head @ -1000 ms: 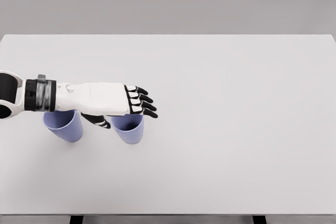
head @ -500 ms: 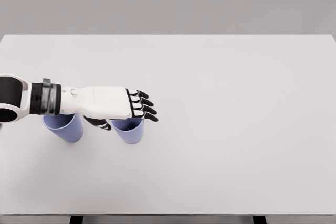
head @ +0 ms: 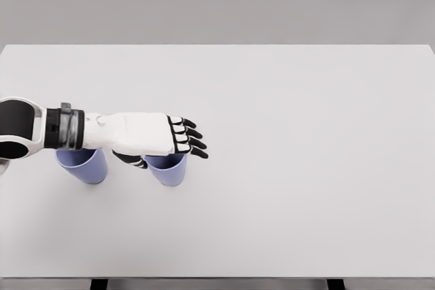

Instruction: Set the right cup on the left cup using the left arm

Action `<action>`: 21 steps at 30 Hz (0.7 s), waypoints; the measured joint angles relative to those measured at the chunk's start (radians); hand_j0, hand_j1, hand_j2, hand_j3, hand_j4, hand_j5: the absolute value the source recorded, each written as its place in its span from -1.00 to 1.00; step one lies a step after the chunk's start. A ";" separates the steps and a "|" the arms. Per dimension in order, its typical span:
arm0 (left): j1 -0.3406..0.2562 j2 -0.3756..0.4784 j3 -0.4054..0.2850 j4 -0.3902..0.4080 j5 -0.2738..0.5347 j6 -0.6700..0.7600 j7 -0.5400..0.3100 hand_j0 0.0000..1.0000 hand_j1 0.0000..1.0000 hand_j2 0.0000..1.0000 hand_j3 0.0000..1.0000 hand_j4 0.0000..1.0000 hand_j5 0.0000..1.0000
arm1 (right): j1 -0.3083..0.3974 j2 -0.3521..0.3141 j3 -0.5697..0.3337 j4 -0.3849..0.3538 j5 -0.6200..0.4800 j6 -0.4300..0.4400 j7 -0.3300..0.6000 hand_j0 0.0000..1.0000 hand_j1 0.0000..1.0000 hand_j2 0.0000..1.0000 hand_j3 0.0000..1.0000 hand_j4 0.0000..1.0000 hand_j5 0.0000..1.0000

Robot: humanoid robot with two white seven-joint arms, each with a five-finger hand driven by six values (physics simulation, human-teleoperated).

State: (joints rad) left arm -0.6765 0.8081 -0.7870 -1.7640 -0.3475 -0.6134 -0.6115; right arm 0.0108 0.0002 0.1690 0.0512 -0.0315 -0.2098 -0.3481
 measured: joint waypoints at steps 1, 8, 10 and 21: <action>0.005 -0.001 0.000 0.000 -0.004 0.000 0.000 1.00 1.00 1.00 1.00 1.00 1.00 | 0.002 0.000 0.000 0.000 0.000 0.000 0.000 1.00 1.00 1.00 1.00 1.00 1.00; 0.014 -0.003 -0.001 0.000 -0.026 0.000 0.000 1.00 1.00 1.00 1.00 1.00 1.00 | 0.002 0.000 0.000 0.000 0.000 0.000 0.000 1.00 1.00 1.00 1.00 1.00 1.00; 0.015 -0.003 -0.001 0.000 -0.033 0.000 0.000 0.99 0.99 0.99 0.99 0.99 0.99 | 0.002 0.000 0.000 0.000 0.000 0.000 0.000 1.00 1.00 1.00 1.00 1.00 1.00; 0.017 -0.004 0.001 0.000 -0.048 0.001 0.001 0.17 0.17 0.17 0.17 0.17 0.17 | 0.002 0.000 0.000 0.000 0.000 0.000 0.000 1.00 1.00 1.00 1.00 1.00 1.00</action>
State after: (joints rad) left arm -0.6596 0.8040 -0.7858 -1.7640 -0.3960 -0.6124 -0.6109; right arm 0.0123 0.0001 0.1689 0.0508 -0.0315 -0.2098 -0.3481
